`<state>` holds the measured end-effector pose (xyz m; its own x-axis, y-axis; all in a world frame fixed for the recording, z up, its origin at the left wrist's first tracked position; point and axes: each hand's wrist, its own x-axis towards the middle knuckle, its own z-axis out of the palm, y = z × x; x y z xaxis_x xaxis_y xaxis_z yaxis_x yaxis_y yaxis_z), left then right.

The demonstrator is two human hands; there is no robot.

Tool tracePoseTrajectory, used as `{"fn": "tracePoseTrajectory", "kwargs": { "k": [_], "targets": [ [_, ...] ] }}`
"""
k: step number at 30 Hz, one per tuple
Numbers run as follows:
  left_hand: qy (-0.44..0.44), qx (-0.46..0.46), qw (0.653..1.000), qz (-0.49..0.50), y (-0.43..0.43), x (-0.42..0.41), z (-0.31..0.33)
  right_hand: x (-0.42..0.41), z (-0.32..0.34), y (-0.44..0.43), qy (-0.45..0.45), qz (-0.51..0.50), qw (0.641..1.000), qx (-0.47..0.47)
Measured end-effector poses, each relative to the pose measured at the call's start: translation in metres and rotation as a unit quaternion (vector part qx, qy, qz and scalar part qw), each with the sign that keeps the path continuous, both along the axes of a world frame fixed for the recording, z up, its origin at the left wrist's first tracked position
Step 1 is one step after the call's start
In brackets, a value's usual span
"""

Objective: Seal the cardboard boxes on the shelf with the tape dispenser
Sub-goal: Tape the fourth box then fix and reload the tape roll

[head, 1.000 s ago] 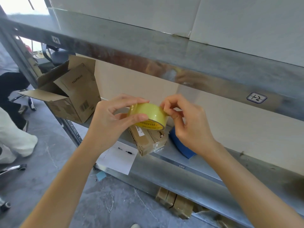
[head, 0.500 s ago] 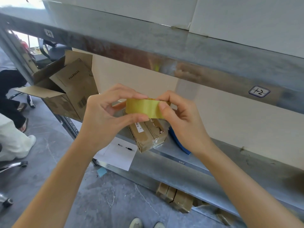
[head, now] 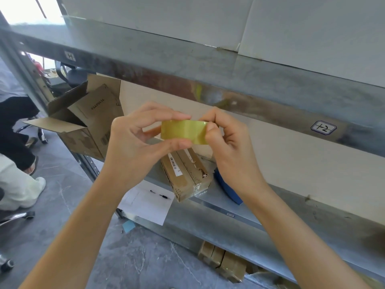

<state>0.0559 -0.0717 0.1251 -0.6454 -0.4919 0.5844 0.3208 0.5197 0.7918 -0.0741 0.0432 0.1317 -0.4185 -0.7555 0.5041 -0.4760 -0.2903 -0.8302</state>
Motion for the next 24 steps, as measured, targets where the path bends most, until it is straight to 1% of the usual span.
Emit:
{"fn": "tracePoseTrajectory", "kwargs": {
  "k": [5,9,13,19,24],
  "targets": [
    [0.004,-0.021,1.0,0.016,0.0,0.002,0.014,0.0,0.01,-0.002,0.024,0.002,1.0,-0.012],
    [0.009,-0.047,0.999,0.012,0.002,0.003,0.023,-0.001,0.017,-0.001,0.02,-0.005,1.0,-0.012],
    [0.023,-0.041,0.999,0.006,0.001,0.006,0.029,-0.003,0.024,0.003,0.01,0.02,1.0,-0.01],
    [0.031,-0.042,0.999,0.0,0.0,0.007,0.032,0.003,0.026,0.0,0.032,-0.004,0.999,-0.019],
    [0.027,-0.047,0.998,0.004,-0.001,0.008,0.03,0.005,0.026,-0.001,0.027,-0.005,0.999,-0.031]
  ]
}}
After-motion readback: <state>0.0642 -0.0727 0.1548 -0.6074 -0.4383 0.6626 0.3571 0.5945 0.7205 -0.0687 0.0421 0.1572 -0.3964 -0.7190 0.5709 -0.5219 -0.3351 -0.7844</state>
